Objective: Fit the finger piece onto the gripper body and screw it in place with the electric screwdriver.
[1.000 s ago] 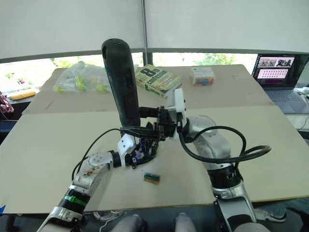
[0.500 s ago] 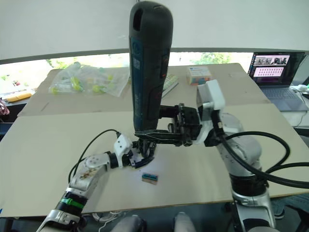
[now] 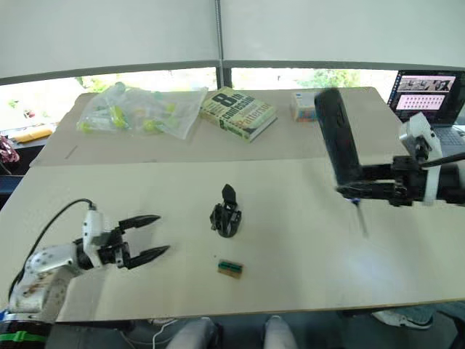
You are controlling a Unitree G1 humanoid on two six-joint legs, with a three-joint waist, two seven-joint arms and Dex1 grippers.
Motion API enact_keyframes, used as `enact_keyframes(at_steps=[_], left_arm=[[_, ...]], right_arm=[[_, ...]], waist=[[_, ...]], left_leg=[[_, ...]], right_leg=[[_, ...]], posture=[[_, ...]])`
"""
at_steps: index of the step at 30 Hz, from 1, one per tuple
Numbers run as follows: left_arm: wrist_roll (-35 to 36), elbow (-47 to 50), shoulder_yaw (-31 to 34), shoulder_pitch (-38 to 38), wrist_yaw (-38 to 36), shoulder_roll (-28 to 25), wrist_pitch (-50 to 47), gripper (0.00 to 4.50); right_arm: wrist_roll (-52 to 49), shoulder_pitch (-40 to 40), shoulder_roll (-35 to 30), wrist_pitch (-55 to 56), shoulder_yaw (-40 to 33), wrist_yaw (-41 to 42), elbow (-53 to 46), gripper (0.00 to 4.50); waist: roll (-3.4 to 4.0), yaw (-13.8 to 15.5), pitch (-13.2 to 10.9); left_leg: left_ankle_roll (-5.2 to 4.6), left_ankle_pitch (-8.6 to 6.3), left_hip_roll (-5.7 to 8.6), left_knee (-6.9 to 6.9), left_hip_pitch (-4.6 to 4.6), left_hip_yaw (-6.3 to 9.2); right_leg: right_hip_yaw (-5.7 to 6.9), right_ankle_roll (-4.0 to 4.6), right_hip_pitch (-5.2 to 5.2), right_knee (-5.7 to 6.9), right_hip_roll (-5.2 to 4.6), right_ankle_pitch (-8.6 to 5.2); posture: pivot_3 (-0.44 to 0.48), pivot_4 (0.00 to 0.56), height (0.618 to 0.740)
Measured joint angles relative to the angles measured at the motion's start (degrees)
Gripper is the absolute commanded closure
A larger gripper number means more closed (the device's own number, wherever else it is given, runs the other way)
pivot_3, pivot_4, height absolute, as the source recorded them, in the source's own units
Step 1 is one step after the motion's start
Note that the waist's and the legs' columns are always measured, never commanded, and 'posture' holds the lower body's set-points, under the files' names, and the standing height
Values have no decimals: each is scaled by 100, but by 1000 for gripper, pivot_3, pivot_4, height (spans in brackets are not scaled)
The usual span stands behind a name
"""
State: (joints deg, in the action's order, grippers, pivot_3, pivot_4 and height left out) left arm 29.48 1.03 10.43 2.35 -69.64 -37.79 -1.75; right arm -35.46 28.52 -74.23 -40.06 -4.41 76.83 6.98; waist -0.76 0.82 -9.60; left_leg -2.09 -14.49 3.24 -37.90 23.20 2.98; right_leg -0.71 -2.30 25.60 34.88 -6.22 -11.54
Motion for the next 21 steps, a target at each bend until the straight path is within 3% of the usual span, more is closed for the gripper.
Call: enact_keyframes(at_steps=[4, 10, 20, 21], left_arm=[[130, 118, 36, -62, -174, -128, -59, 18], [217, 194, 154, -152, -245, -251, -126, 18], [234, 446, 234, -370, -71, -259, -436, 18], [234, 450, 249, -370, -47, -259, -449, 4]], right_arm=[[1110, 505, -72, -188, 1107, 48, 765, 2544], [2680, 1512, 444, -645, 2533, -34, 1707, 2544], [3667, 2005, 1170, -313, 2916, -91, 2912, 2544], [3698, 2029, 1208, -215, 2896, -84, 3001, 2052]], waist=[[13, -83, -16], [26, -150, -27], [30, -145, -29], [29, -147, -29]], left_leg=[[-1, 0, 4, 0, 19, -27], [6, 5, 0, -1, 19, -35], [5, 5, 9, -10, 19, -41], [5, 5, 7, -16, 18, -40]], right_leg=[[-11, -3, 38, 12, 2, 4], [-9, 0, 47, 22, 31, 8], [-8, -7, 45, 22, 30, 20], [-7, -6, 43, 22, 35, 23]], posture=[[0, 150, 740], [0, 150, 740], [0, 150, 740], [0, 150, 740]])
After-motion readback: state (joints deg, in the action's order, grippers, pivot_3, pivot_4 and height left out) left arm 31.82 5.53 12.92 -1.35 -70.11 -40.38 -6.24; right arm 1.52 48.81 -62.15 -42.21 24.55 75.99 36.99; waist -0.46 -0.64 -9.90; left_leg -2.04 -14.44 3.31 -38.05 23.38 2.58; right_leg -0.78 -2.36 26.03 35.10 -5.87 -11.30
